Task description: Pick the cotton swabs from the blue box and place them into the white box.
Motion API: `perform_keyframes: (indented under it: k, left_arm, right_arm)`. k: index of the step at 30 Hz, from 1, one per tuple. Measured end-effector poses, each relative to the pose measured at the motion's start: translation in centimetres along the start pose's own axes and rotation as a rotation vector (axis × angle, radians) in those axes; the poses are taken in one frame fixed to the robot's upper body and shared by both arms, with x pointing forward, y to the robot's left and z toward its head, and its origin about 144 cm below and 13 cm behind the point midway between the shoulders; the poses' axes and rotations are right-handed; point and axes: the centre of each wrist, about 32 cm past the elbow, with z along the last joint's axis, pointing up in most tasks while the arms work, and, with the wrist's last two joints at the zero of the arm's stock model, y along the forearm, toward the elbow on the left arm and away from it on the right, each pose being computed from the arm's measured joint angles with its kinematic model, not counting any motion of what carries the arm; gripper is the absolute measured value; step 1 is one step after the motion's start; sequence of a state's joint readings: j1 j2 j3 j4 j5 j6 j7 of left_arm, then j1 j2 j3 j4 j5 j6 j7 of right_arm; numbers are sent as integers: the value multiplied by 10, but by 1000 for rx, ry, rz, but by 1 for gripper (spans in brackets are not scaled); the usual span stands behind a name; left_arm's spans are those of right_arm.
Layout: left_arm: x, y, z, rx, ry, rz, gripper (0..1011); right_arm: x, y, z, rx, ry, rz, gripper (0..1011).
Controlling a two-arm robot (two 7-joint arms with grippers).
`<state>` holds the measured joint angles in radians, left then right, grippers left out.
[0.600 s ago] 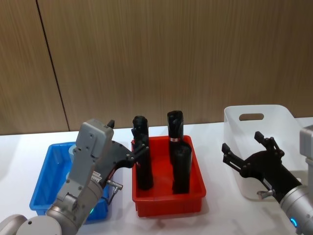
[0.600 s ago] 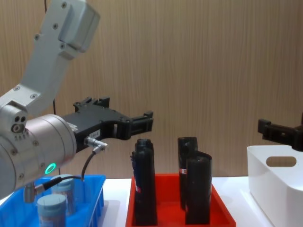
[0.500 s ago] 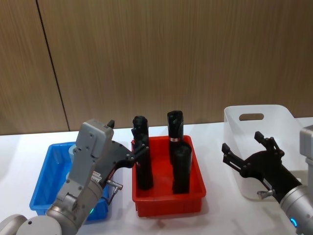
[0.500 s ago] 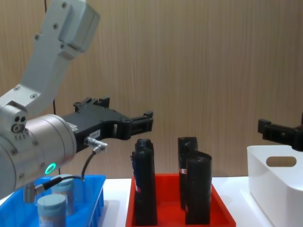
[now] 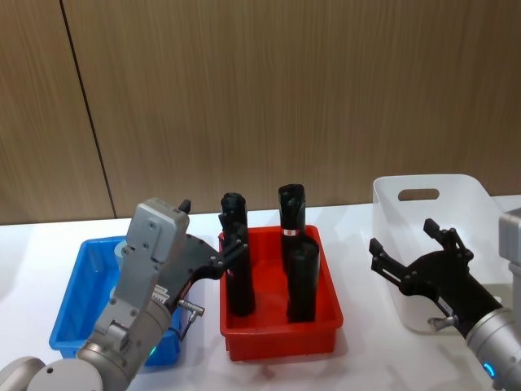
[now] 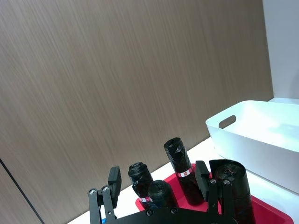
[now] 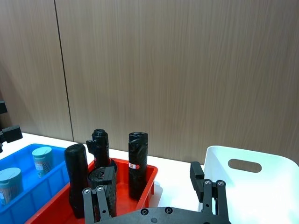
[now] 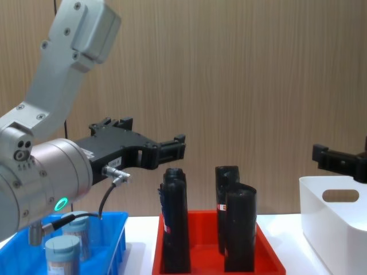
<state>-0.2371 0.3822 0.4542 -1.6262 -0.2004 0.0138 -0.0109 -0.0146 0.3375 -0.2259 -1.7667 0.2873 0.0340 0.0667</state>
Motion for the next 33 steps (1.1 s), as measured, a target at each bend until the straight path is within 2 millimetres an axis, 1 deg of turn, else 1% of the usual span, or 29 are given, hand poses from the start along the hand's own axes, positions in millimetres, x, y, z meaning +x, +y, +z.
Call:
perform_keyframes:
  k: [12, 19, 25, 33]
  left_arm:
    - [0, 0, 0, 4, 0, -2, 1004]
    - [6, 2, -1, 44, 8, -8, 1004]
    - [13, 9, -3, 95, 37, 11, 1004]
    - [24, 26, -5, 161, 92, 88, 1004]
  right_arm:
    - [0, 0, 0, 0, 0, 0, 1002]
    - [0, 0, 0, 0, 0, 0, 1002]
    - [0, 0, 0, 0, 0, 0, 1002]
    - [0, 0, 0, 0, 0, 0, 1002]
